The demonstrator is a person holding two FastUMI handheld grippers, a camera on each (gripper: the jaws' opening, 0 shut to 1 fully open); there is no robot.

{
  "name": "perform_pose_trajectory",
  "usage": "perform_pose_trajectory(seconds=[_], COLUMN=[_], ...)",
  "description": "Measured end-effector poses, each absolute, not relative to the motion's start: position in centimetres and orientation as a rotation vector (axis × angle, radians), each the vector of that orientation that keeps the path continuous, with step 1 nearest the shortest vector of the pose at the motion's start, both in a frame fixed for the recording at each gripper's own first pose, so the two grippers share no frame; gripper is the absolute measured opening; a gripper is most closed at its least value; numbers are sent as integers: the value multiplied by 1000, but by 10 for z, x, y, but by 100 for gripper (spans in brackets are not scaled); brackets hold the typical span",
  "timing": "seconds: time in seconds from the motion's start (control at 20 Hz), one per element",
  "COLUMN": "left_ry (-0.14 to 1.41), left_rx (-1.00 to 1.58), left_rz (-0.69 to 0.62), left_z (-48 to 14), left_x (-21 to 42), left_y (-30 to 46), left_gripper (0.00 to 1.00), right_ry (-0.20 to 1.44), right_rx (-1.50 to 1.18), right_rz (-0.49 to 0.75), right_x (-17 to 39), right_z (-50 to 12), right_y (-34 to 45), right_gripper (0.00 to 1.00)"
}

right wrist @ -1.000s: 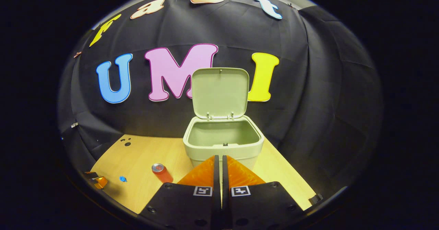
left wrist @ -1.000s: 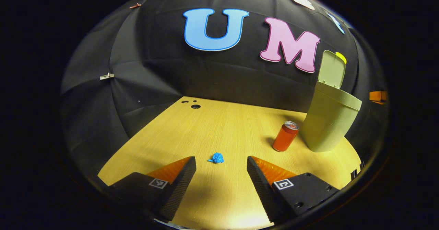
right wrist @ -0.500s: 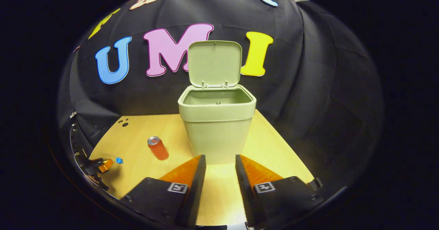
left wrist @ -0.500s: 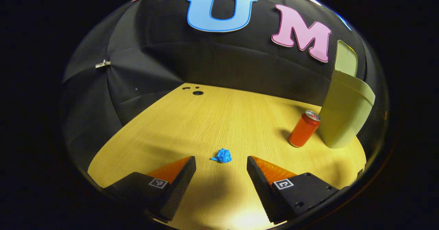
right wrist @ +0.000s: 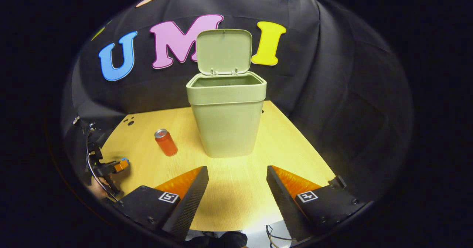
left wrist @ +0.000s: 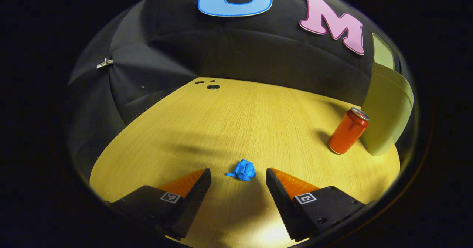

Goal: Press the lid of the desktop garbage bin to open it, pick up the crumpled paper on the desktop and throw it into the bin, then pick up the pop can on the desktop and drop it into the bin, and finally close the garbage bin lid.

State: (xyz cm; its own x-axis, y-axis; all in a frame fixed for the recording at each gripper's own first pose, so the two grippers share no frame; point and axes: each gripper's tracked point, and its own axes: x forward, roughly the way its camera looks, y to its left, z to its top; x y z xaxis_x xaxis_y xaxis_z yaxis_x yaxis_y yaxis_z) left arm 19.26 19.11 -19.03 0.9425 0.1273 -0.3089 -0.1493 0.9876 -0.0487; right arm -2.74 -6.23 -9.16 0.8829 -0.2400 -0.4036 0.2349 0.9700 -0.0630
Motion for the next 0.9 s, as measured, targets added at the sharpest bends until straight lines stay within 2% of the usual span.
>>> perform_pose_trajectory(seconds=[0.5,0.6,0.65,0.7,0.75,0.85,0.9], left_ry=[347,340,343,343,342,339,342], left_rx=[14,21,23,27,33,48,57], left_rz=[169,154,149,144,142,143,141], left_z=[-204,-202,-203,-203,-203,-204,-204], left_x=[216,218,218,218,218,214,214], left_y=[190,184,181,178,177,178,177], left_gripper=[95,83,82,68,63,41,38], right_ry=[514,530,532,537,540,548,553], right_rx=[-5,1,8,16,24,33,37], right_rz=[-237,-229,-227,-225,-222,-220,-218], right_x=[-43,-44,-43,-43,-45,-47,-48], right_z=[-121,-129,-132,-134,-138,-144,-146], right_y=[-54,-49,-48,-46,-43,-41,-41], right_gripper=[99,99,99,99,99,99,99])
